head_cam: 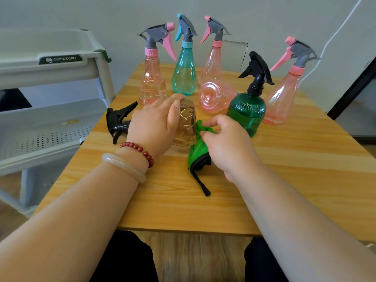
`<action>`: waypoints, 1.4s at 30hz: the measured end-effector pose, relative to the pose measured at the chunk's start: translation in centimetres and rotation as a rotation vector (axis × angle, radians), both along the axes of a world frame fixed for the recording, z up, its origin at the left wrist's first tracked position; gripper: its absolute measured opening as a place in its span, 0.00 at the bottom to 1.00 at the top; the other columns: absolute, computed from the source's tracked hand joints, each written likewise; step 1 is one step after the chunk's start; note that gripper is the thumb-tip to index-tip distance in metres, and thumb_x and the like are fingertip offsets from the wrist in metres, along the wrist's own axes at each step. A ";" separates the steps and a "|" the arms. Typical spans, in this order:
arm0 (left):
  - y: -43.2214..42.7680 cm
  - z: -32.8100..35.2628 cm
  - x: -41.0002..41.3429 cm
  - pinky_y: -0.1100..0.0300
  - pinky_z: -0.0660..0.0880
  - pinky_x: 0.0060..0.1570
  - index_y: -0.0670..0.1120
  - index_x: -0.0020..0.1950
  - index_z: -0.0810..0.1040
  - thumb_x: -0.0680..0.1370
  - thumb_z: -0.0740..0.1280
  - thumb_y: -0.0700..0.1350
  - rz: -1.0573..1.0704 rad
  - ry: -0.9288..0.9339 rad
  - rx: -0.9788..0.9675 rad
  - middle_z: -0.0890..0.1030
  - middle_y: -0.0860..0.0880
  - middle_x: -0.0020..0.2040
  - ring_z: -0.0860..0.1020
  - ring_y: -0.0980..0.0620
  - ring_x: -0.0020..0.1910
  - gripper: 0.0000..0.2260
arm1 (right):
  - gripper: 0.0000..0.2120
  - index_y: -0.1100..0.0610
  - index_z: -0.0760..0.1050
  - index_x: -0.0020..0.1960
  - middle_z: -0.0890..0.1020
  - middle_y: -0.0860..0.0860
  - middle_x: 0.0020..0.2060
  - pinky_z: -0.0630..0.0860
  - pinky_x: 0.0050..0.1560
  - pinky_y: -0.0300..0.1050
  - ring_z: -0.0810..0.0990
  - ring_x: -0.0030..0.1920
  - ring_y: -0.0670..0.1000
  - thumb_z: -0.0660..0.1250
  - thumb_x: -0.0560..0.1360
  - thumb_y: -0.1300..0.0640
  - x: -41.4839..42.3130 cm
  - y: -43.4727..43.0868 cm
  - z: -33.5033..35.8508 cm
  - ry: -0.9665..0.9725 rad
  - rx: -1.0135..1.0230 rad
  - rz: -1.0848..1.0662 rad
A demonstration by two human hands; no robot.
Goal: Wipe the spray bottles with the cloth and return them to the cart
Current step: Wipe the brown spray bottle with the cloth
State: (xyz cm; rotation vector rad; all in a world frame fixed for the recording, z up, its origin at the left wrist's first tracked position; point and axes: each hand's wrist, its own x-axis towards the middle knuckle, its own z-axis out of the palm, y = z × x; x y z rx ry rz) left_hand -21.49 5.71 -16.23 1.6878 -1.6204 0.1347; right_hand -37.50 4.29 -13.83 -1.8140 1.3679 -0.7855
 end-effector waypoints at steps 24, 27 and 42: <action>0.1 0.0 0.0 0.46 0.74 0.52 0.52 0.71 0.70 0.80 0.38 0.58 0.001 -0.031 0.013 0.80 0.49 0.53 0.78 0.44 0.53 0.30 | 0.05 0.48 0.73 0.55 0.77 0.40 0.43 0.69 0.29 0.26 0.75 0.33 0.36 0.63 0.81 0.57 0.9 1.4 -1.2 -0.060 -0.192 -0.044; 0.1 0.0 -0.1 0.46 0.74 0.52 0.52 0.71 0.70 0.80 0.38 0.58 -0.001 -0.024 0.016 0.80 0.50 0.53 0.78 0.45 0.53 0.30 | 0.07 0.49 0.76 0.56 0.74 0.37 0.40 0.68 0.34 0.22 0.74 0.33 0.29 0.64 0.80 0.59 1.3 0.6 -0.6 -0.091 -0.262 -0.034; 0.3 0.1 -0.1 0.46 0.74 0.53 0.52 0.71 0.71 0.80 0.38 0.58 0.007 -0.009 0.012 0.81 0.49 0.55 0.78 0.44 0.53 0.30 | 0.07 0.46 0.74 0.55 0.78 0.42 0.47 0.79 0.46 0.44 0.77 0.42 0.42 0.64 0.81 0.57 3.0 -2.4 -0.4 -0.197 -0.094 -0.084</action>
